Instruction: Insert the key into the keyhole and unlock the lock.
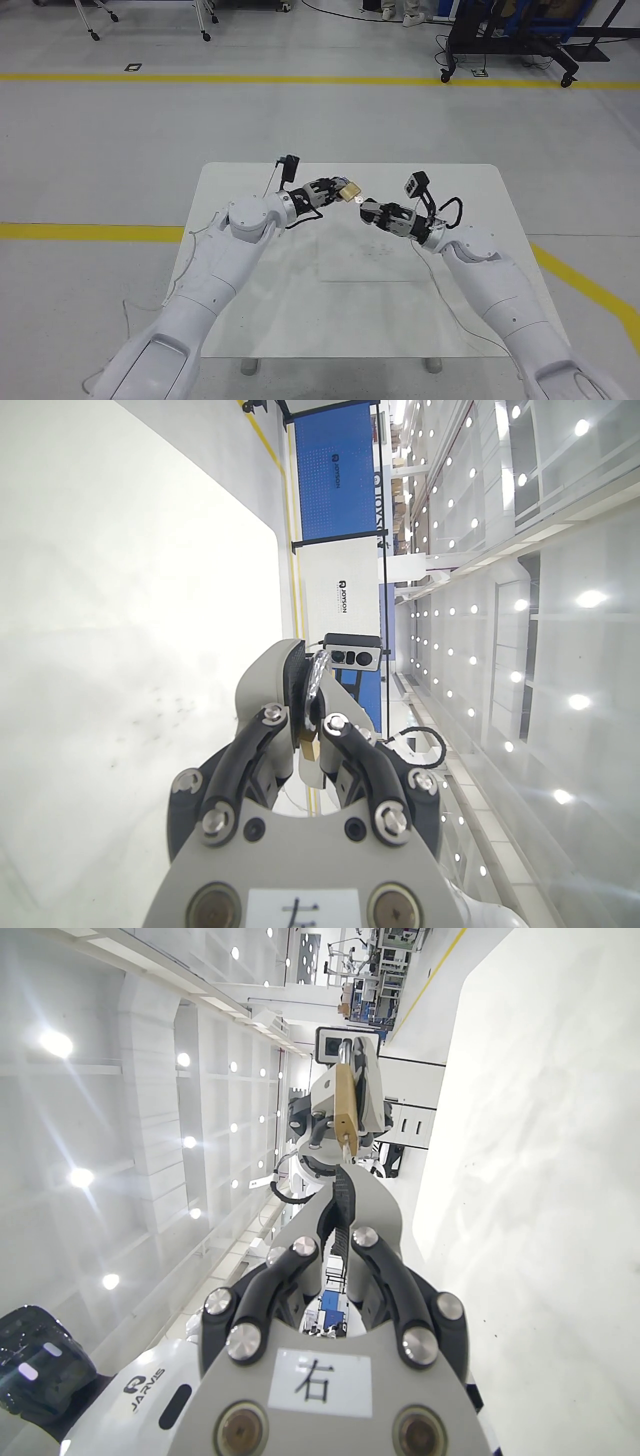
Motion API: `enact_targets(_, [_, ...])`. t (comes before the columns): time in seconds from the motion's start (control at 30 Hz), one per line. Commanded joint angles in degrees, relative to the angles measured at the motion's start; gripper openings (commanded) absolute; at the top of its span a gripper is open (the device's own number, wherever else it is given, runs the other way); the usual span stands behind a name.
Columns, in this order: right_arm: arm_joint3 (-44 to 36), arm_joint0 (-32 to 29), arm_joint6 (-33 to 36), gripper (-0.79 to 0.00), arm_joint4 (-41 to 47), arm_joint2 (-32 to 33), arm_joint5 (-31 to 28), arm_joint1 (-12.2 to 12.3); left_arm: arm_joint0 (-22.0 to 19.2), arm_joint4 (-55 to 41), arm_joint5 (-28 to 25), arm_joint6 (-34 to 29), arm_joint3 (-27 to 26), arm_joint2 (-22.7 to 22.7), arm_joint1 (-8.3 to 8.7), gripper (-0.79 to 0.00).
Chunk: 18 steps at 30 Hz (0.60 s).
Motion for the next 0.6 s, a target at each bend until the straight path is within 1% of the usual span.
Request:
enact_targets(0.0, [0.3, 0.0, -1.3, -0.785, -1.4, 0.1, -1.1, 0.0, -0.2, -1.0, 1.3, -0.7, 0.4, 0.0, -0.12, -0.785])
enact_targets(0.1, [0.4, 0.2, -3.1, -0.785, -2.5, -0.1, -2.0, -0.2, -0.5, -2.4, 3.0, -1.8, 1.1, -0.1, -0.31, -0.785])
enact_targets(0.17, [0.4, 0.4, -4.9, -0.785, -3.9, -0.1, -3.6, -0.3, -0.7, -3.5, 4.2, -2.5, 1.7, -0.2, -0.43, -0.785])
enact_targets(0.27, [0.0, -0.1, -10.4, -0.785, -8.0, -0.2, -9.5, -0.6, -1.2, -7.0, 8.0, -4.7, 3.0, -0.6, -0.72, -0.785])
enact_targets(0.43, [-0.4, -0.9, -13.5, -0.785, -10.5, -0.1, -16.1, -0.9, -2.6, -12.9, 14.9, -8.4, 6.1, -1.0, -1.33, -0.785])
enact_targets(0.57, [-1.3, -2.0, -13.8, -0.785, -12.6, 0.2, -21.5, -0.8, -3.7, -15.4, 17.9, -8.9, 8.4, -1.0, -1.78, -0.785])
